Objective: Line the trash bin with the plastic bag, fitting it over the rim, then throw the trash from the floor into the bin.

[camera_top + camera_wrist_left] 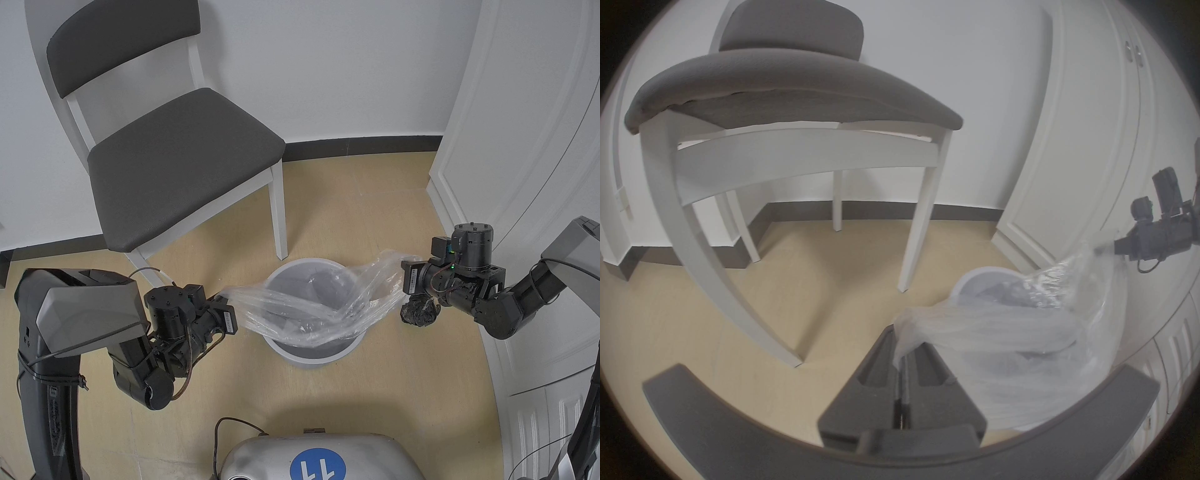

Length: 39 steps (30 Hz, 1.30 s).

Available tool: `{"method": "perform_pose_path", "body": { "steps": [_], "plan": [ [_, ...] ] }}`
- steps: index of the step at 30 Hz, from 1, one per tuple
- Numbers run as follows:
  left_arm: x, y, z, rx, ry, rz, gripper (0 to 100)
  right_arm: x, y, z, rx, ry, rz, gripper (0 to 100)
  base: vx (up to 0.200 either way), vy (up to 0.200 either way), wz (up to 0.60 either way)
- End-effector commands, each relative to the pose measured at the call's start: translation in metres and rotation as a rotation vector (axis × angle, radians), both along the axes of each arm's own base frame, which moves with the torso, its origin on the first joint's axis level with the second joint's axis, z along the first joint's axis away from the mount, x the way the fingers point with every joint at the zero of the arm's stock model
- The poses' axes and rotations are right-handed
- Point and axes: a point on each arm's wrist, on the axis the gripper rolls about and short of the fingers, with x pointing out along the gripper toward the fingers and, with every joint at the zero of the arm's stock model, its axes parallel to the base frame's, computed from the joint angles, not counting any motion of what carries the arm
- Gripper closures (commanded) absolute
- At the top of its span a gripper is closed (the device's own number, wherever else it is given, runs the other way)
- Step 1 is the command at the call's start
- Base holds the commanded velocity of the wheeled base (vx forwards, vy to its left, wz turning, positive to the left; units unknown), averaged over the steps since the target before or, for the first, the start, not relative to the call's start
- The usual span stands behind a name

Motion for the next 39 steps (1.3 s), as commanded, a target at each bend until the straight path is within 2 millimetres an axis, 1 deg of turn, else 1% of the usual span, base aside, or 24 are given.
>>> {"method": "perform_pose_path", "body": {
  "steps": [1,6,7,10,13,17,19,22,27,30,31,32,33,39],
  "plan": [
    [-0.002,0.01,0.003,0.004,0.008,0.025,100,0.003,-0.016,-0.006,-0.046,0.032,-0.027,100,0.0,0.0,0.0],
    [-0.003,0.015,0.004,0.004,0.009,0.035,100,0.002,-0.023,-0.011,-0.086,0.083,-0.023,100,0.0,0.0,0.0],
    [-0.004,0.015,0.003,0.006,0.014,0.035,100,0.0,-0.027,-0.016,-0.122,0.105,-0.017,100,0.0,0.0,0.0],
    [-0.006,0.016,0.003,0.027,0.016,0.031,100,-0.002,-0.028,-0.022,-0.166,0.122,-0.003,100,0.0,0.0,0.0],
    [-0.008,0.016,0.002,0.038,0.01,0.027,100,-0.004,-0.028,-0.025,-0.177,0.131,0.004,100,0.0,0.0,0.0],
    [-0.019,0.012,-0.003,0.055,0.043,0.004,100,-0.006,-0.022,-0.028,-0.168,0.133,0.045,100,0.0,0.0,0.0],
    [-0.021,0.01,-0.004,0.058,0.049,-0.004,100,-0.007,-0.018,-0.03,-0.165,0.136,0.058,100,0.0,0.0,0.0],
    [-0.018,0.006,-0.001,0.05,0.032,-0.008,100,-0.003,-0.005,-0.037,-0.145,0.126,0.08,100,0.0,0.0,0.0],
    [-0.011,0.004,0.005,0.033,-0.005,-0.007,100,0.003,0.009,-0.045,-0.074,0.081,0.081,100,0.0,0.0,0.0],
    [-0.003,-0.001,0.013,0.014,-0.052,-0.012,100,0.011,0.023,-0.044,0.024,0.048,0.077,100,0.0,0.0,0.0],
    [-0.003,-0.001,0.013,0.014,-0.052,-0.012,100,0.011,0.023,-0.044,0.024,0.048,0.077,100,0.0,0.0,0.0],
    [0.002,-0.006,0.019,0.0,-0.081,-0.017,100,0.012,0.034,-0.045,0.084,0.054,0.082,100,0.0,0.0,0.0],
    [0.005,-0.008,0.021,-0.006,-0.096,-0.018,100,0.013,0.039,-0.045,0.116,0.056,0.082,100,0.0,0.0,0.0],
    [0.013,-0.014,0.03,-0.027,-0.144,-0.025,100,0.022,0.06,-0.04,0.264,0.044,0.078,100,0.0,0.0,0.0]
  ]
}}
